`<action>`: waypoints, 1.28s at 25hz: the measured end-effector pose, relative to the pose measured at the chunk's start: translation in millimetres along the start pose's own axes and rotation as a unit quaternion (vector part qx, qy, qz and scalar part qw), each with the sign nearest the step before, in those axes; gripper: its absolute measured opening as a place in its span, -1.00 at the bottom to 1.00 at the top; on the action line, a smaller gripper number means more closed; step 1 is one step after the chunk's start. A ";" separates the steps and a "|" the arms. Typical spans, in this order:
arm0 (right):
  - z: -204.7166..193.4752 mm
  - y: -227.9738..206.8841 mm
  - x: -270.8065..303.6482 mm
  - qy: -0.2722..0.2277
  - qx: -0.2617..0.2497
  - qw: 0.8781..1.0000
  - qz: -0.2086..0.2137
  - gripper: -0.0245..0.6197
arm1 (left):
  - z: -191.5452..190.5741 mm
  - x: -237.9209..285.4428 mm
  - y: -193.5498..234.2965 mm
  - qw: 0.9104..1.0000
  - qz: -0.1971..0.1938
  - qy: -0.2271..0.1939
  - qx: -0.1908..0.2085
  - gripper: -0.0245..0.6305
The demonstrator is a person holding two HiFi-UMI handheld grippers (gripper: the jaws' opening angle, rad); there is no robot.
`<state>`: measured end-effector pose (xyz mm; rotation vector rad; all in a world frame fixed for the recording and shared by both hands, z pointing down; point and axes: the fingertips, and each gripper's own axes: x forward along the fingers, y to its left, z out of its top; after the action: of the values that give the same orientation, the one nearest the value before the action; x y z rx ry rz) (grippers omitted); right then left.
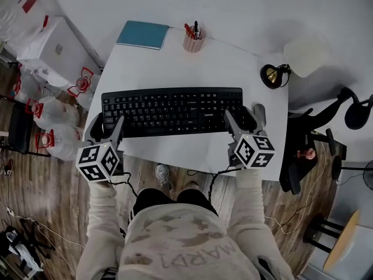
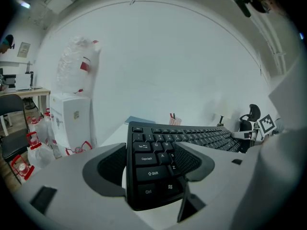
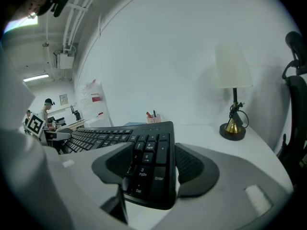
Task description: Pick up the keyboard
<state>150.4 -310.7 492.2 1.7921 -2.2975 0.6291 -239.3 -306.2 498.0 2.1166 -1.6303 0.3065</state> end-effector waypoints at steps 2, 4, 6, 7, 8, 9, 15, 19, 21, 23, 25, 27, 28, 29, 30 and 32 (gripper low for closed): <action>6.2 -2.4 -10.3 -0.012 -0.003 1.000 0.000 -0.03 | 5.6 -6.8 -8.6 1.000 0.000 -0.012 0.005 0.06; 12.1 2.8 -13.5 -0.022 -0.006 1.000 -0.002 -0.03 | 12.3 -11.1 -7.0 1.000 0.000 -0.022 0.008 0.06; 18.9 9.4 -17.7 -0.032 -0.009 0.999 -0.004 -0.03 | 20.2 -16.7 -4.8 0.999 0.000 -0.032 0.010 0.05; 22.3 11.4 -21.1 -0.036 -0.010 0.999 -0.004 -0.03 | 24.0 -20.1 -5.4 0.999 0.000 -0.037 0.010 0.05; 25.5 12.6 -24.8 -0.041 -0.012 0.999 -0.004 -0.03 | 27.5 -23.5 -6.8 0.999 0.001 -0.043 0.010 0.05; 28.5 13.5 -28.3 -0.045 -0.014 0.999 -0.005 -0.03 | 30.5 -26.6 -8.3 0.999 0.001 -0.048 0.011 0.05; 46.8 23.2 -44.7 -0.073 -0.024 0.997 -0.006 -0.03 | 46.5 -42.8 -11.6 0.997 0.000 -0.075 0.015 0.05; 61.8 22.9 -63.5 -0.093 -0.033 0.995 -0.006 -0.03 | 56.9 -57.0 -24.5 0.995 0.000 -0.095 0.017 0.05; 68.2 19.1 -74.1 -0.101 -0.035 0.994 -0.007 -0.03 | 61.9 -63.2 -34.4 0.994 -0.001 -0.103 0.020 0.05; 74.5 17.6 -83.1 -0.111 -0.037 0.993 -0.007 -0.03 | 68.0 -69.0 -41.5 0.993 -0.002 -0.113 0.023 0.05; 79.3 19.4 -90.5 -0.120 -0.038 0.992 -0.008 -0.03 | 74.0 -75.3 -44.7 0.992 -0.002 -0.124 0.027 0.05; 81.6 27.7 -96.1 -0.129 -0.039 0.991 -0.010 -0.03 | 78.8 -82.9 -40.8 0.991 -0.004 -0.134 0.030 0.05; 82.4 33.2 -98.6 -0.133 -0.040 0.990 -0.011 -0.03 | 80.8 -86.7 -37.5 0.990 -0.004 -0.138 0.031 0.05; 83.4 37.2 -101.4 -0.136 -0.041 0.990 -0.012 -0.03 | 82.6 -90.2 -35.6 0.989 -0.005 -0.142 0.032 0.05; 85.0 38.1 -105.1 -0.140 -0.041 0.989 -0.013 -0.03 | 84.5 -92.9 -37.0 0.989 -0.006 -0.146 0.033 0.05; 90.0 29.4 -116.1 -0.148 -0.042 0.988 -0.015 -0.03 | 88.5 -96.1 -50.7 0.988 -0.008 -0.153 0.035 0.05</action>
<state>165.1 -239.8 361.1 1.9929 -2.4301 0.2704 -225.8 -255.8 368.0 2.3202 -1.7913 0.0336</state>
